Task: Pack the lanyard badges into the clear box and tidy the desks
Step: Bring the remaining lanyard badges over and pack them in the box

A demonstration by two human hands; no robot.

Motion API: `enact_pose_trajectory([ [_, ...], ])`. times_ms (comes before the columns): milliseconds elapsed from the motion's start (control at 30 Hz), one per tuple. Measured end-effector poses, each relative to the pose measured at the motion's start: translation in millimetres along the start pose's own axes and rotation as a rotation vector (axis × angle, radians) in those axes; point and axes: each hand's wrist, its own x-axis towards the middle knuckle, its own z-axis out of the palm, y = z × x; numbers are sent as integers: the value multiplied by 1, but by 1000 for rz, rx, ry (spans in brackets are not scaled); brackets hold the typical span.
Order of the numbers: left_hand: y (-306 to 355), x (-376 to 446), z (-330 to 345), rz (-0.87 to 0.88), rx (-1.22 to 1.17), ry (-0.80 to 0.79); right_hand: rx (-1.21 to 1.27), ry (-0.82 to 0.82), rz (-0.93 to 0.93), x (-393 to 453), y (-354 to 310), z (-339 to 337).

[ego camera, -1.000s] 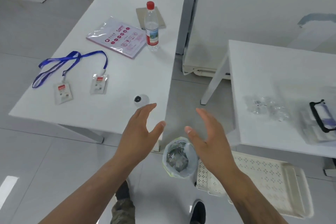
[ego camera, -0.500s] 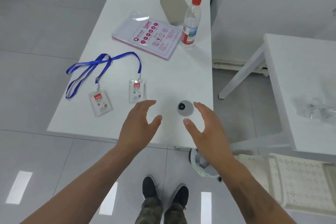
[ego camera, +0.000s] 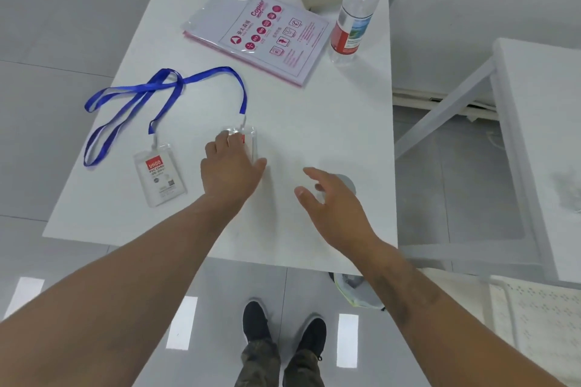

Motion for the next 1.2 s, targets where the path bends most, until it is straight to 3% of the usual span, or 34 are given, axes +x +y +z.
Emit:
enact_pose_trajectory([
  [200,3,9,8,53,-38,49,117,-79,35,67,-25,32],
  [467,10,-2,-19,103,-255,22,404,-15,106,104,-46,48],
  [533,7,-5,-27,104,-347,-14,427,-20,87,102,-44,44],
  [667,0,-8,-44,144,-478,-100,184,-71,-69,88,-39,18],
  [800,-6,-13,-63,50,-720,-242,154,-141,-97,71,-32,-13],
  [967,-3,-26,-83,-211,-1103,-447,353,-124,68,38,-31,-44],
  [1133,18,-45,-93,-231,-1170,-598,501,-105,42,13,-30,-58],
  [1200,32,-52,-98,-248,-1248,-619,670,-44,66,6,-29,-67],
])
